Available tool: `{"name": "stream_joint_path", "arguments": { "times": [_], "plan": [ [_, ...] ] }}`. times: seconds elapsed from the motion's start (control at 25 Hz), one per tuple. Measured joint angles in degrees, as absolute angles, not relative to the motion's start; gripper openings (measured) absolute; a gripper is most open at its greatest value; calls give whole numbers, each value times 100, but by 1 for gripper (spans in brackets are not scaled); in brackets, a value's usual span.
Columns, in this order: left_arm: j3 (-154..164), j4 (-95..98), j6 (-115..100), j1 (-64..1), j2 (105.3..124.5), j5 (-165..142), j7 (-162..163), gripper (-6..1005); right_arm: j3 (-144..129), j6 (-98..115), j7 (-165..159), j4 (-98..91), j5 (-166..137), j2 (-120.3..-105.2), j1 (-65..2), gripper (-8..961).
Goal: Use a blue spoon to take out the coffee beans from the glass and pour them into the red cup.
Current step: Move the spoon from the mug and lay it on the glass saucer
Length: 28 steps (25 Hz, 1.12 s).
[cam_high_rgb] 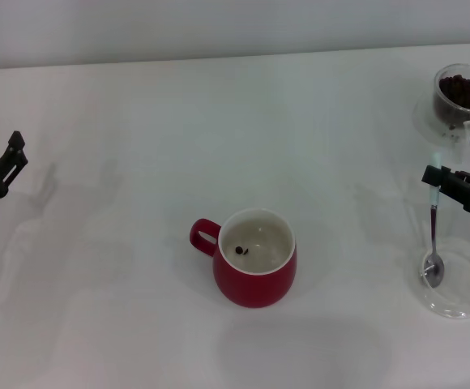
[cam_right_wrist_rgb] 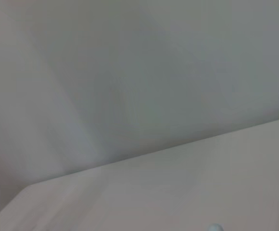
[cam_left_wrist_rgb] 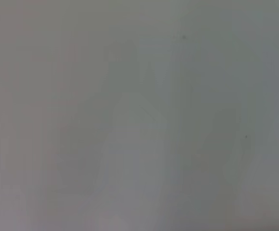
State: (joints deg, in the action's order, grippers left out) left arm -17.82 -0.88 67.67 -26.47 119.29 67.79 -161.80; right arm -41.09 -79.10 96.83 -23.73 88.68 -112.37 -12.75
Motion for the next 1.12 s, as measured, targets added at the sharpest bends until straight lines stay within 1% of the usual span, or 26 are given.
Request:
{"name": "stream_joint_path", "arguments": {
  "times": [0.8, 1.12],
  "plan": [
    [-1784, -81, 6768, -2690, 11920, 6787, -16180, 862, -4098, -7760, 9650, -2373, 8868, -11202, -1266, 146],
    [-1784, -66, 6768, -2686, 11918, 6777, -16181, 861, -4120, -7806, 9650, -2373, 8783, -11152, -1219, 149]
  ]
}}
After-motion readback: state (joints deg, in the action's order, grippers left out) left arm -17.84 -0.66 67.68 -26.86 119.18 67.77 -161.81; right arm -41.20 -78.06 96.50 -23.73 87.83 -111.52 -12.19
